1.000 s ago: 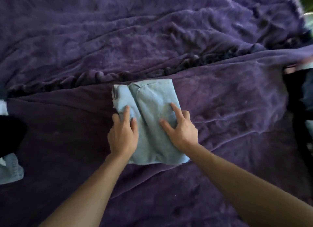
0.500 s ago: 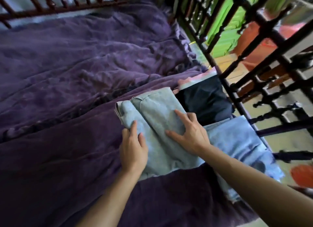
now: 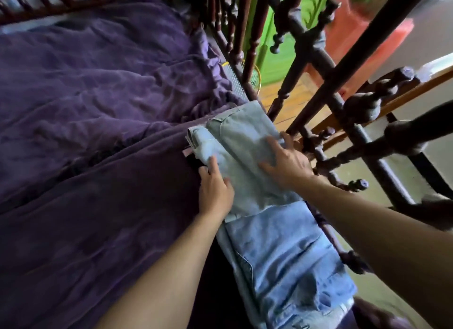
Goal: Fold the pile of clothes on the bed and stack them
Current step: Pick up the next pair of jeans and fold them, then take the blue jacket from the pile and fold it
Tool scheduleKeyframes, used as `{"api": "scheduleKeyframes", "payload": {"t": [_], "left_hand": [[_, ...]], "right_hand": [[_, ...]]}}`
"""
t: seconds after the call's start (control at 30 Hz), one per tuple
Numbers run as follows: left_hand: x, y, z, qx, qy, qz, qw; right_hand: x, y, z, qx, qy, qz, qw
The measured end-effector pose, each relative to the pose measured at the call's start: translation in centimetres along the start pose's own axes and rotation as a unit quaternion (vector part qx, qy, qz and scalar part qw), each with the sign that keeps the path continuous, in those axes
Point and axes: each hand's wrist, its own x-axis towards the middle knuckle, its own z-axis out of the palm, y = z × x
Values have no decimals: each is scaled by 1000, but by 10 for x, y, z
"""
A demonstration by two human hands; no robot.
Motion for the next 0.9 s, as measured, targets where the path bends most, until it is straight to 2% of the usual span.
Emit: {"api": "scheduleKeyframes", "payload": {"t": [0.1, 0.2, 0.37, 0.53, 0.73, 0.9], "left_hand": [[1, -25, 27, 213, 41, 84, 972], [10, -51, 41, 283, 33, 140, 948], [7, -69, 24, 271, -45, 66, 959], [-42, -78, -38, 279, -102, 15, 955], [-156, -131, -139, 223, -31, -60, 972], [-274, -207, -215, 203, 36, -157, 966]], "right_hand": [[-9, 6, 42, -79, 75, -103, 989], [-9, 12, 68, -63, 64, -129, 987], [-5, 9, 67, -62, 32, -120, 990], [-34, -26, 40, -125, 1, -124, 984], [-122, -140, 36, -88, -69, -236, 965], [-221, -254, 50, -80, -91, -347, 930]]}}
